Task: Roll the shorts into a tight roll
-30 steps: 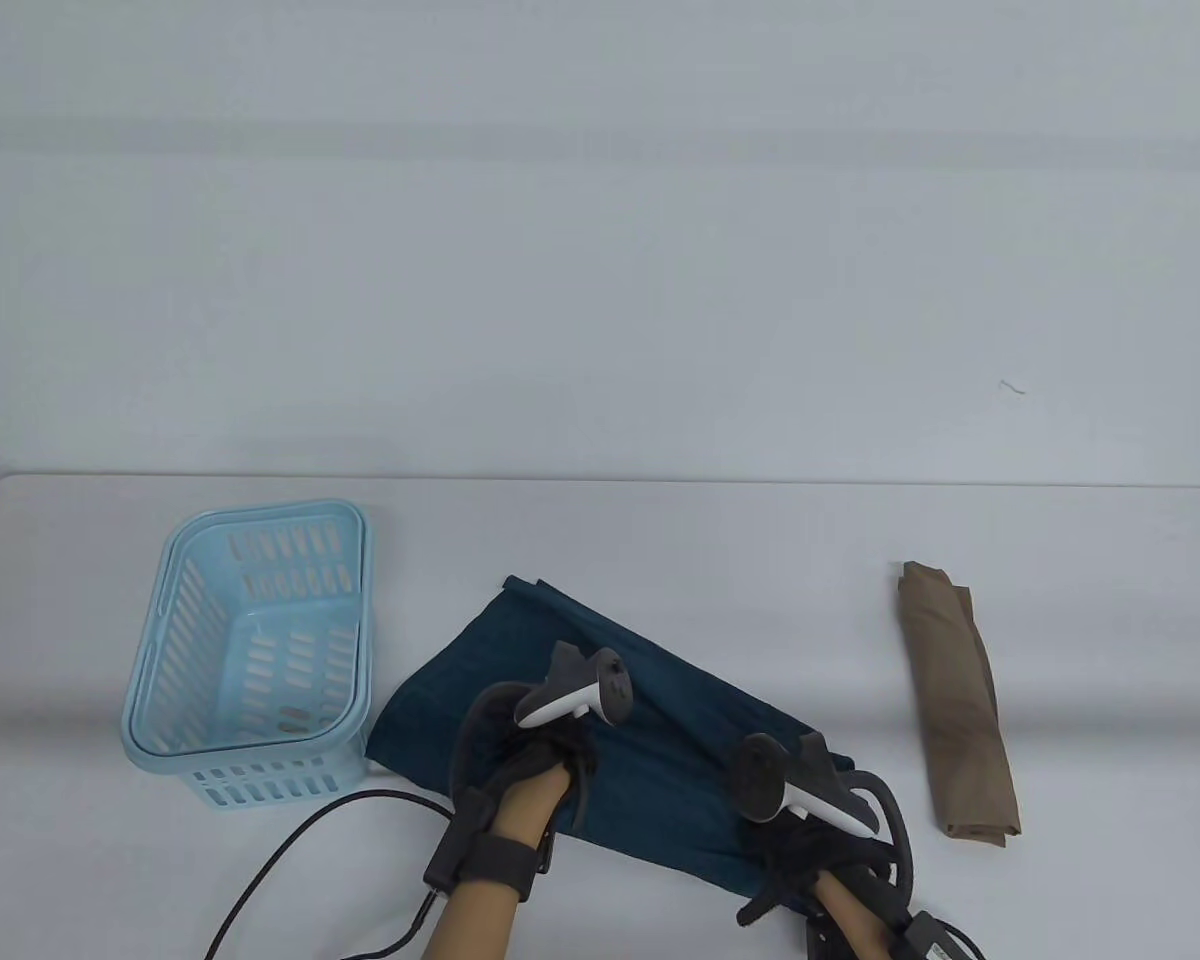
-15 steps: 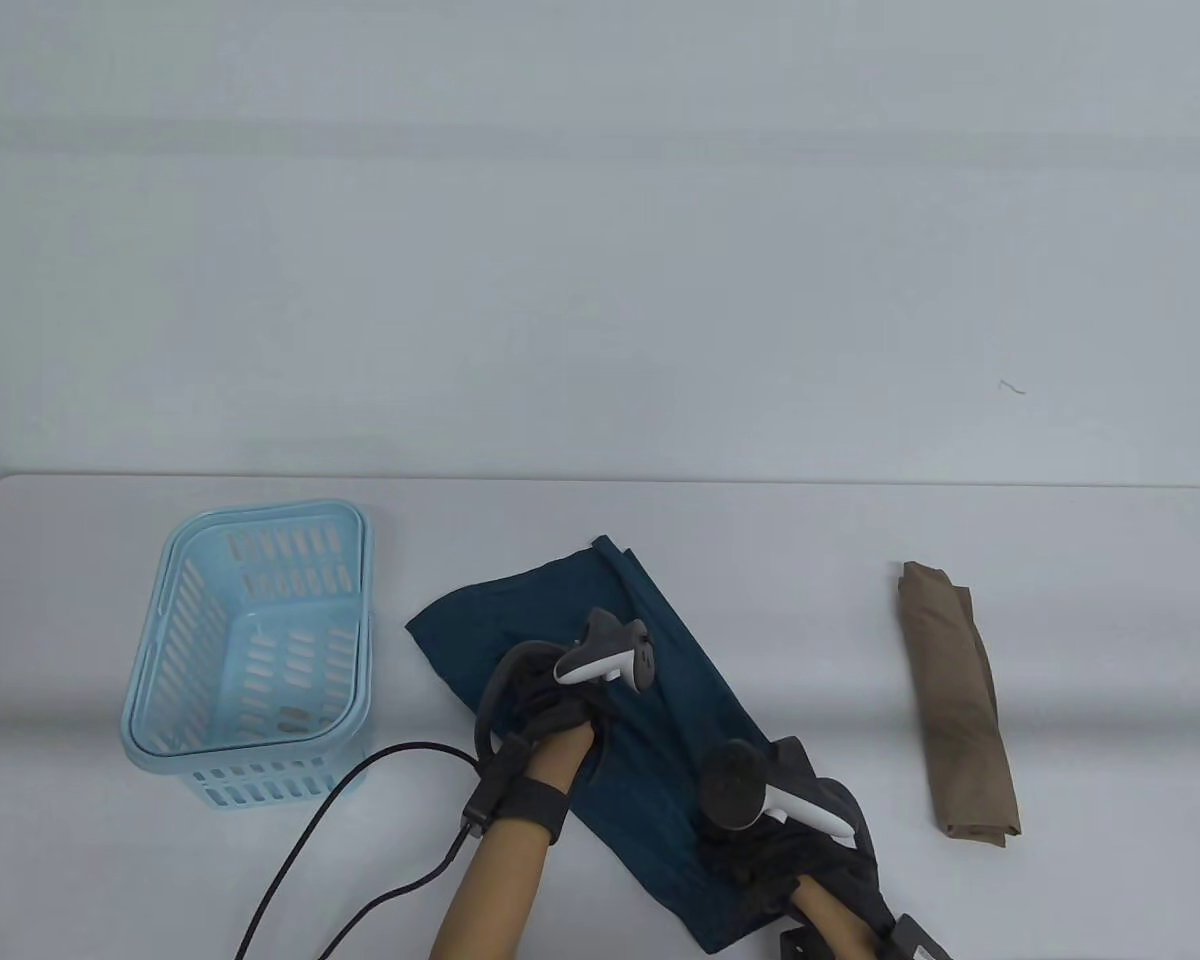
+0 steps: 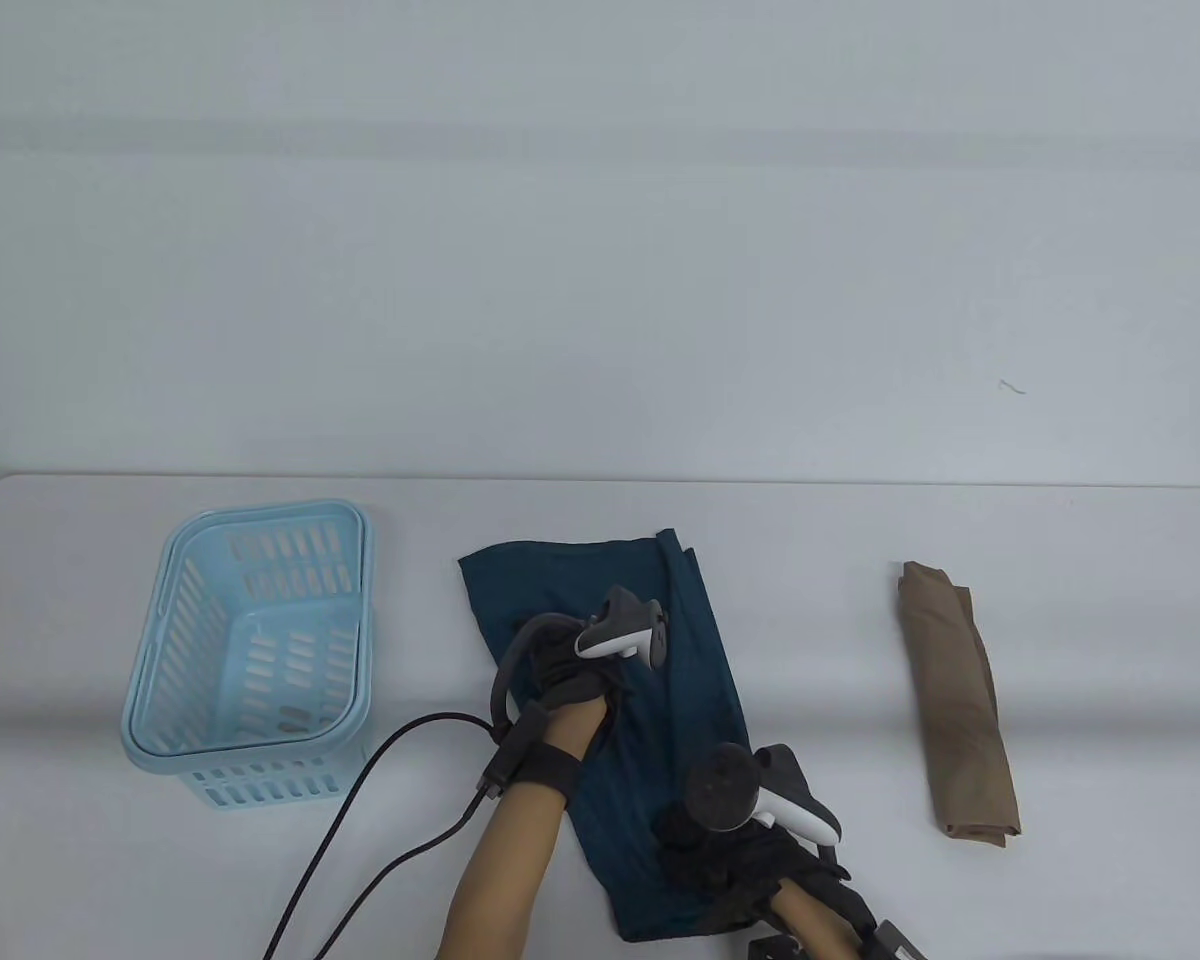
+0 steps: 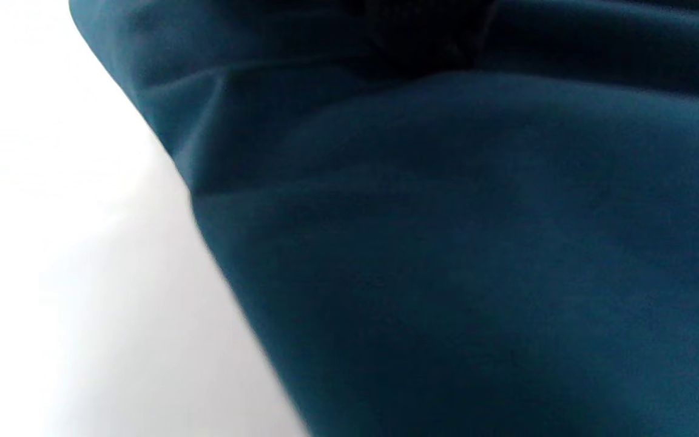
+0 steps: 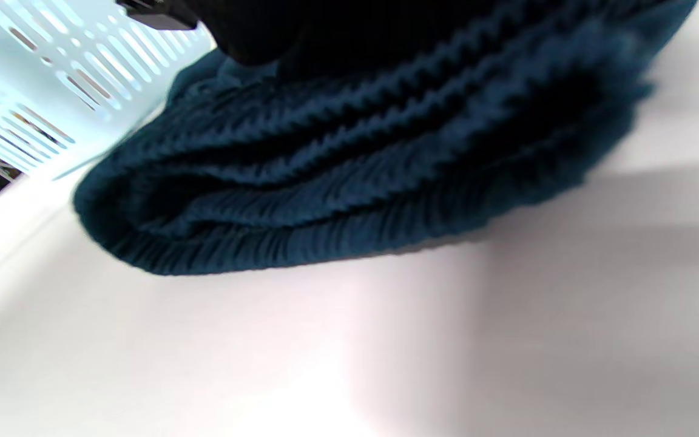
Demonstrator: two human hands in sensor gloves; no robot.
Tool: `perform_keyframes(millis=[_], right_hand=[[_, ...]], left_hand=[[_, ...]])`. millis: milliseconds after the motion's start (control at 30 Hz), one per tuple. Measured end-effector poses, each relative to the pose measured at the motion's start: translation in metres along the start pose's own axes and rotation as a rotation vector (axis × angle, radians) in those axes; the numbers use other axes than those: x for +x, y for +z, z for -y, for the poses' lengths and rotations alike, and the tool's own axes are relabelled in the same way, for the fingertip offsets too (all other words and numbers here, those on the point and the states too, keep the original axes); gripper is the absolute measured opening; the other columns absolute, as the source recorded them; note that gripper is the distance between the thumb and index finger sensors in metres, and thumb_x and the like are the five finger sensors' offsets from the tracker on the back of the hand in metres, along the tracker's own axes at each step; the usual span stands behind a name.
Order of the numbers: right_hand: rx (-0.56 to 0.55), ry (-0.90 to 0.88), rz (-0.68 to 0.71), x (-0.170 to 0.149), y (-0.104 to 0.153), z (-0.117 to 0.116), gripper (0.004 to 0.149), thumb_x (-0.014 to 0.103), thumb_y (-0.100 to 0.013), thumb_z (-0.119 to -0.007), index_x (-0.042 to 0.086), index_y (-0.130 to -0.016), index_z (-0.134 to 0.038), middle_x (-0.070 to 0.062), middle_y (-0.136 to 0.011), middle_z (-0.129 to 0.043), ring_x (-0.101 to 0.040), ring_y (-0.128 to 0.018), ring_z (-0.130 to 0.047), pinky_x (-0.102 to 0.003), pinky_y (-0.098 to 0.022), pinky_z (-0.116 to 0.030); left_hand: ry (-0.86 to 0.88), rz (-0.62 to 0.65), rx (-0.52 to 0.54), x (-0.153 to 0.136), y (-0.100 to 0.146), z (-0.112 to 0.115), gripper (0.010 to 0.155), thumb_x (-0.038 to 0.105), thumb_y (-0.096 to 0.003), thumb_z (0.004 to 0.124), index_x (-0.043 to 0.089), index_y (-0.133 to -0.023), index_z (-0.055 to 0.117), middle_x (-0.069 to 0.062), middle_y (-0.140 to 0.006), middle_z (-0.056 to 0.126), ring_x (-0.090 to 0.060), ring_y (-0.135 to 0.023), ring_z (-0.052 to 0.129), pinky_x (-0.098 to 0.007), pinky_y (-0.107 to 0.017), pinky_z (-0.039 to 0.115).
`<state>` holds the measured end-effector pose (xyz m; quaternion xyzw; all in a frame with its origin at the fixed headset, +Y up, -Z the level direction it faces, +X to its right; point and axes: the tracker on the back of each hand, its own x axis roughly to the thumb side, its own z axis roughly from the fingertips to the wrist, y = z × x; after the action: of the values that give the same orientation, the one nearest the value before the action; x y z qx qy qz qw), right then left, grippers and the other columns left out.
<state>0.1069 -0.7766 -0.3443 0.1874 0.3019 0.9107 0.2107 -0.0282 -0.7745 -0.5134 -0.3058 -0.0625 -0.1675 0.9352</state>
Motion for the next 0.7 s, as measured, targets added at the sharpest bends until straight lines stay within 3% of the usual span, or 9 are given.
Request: perform_keyframes(millis=[433,567,700], right_hand=[[0.003,-0.167,0.089,0.007,-0.005,-0.011,0.061,0.033,-0.054,-0.062,0.01,-0.107,-0.042,-0.021,-0.101,-0.044,-0.035,-0.082,-0.058,-0.043,-0.064,-0.056],[0.006,-0.185,0.095,0.007,-0.004,-0.01,0.061,0.033,-0.054,-0.062,0.01,-0.107,-0.042,-0.021,-0.102,-0.043,-0.036,-0.083,-0.058,-0.044,-0.064,-0.056],[0.021,-0.28,0.153,0.007,0.007,0.004,0.063,0.034,-0.054,-0.06,0.008,-0.108,-0.039,-0.023,-0.109,-0.039,-0.045,-0.09,-0.054,-0.054,-0.068,-0.052]], left_hand=[[0.028,-0.008,0.068,-0.003,-0.016,-0.002,0.065,0.025,-0.0527,0.058,0.024,-0.105,0.02,-0.022,-0.117,0.013,-0.051,-0.11,0.02,-0.074,-0.07,0.017],[0.034,-0.001,0.087,-0.005,-0.013,0.0,0.066,0.026,-0.0531,0.057,0.022,-0.107,0.02,-0.023,-0.117,0.014,-0.051,-0.11,0.021,-0.074,-0.07,0.018],[0.057,0.052,0.212,-0.017,0.006,0.002,0.07,0.032,-0.0551,0.06,0.012,-0.109,0.02,-0.027,-0.114,0.01,-0.055,-0.106,0.019,-0.072,-0.07,0.023]])
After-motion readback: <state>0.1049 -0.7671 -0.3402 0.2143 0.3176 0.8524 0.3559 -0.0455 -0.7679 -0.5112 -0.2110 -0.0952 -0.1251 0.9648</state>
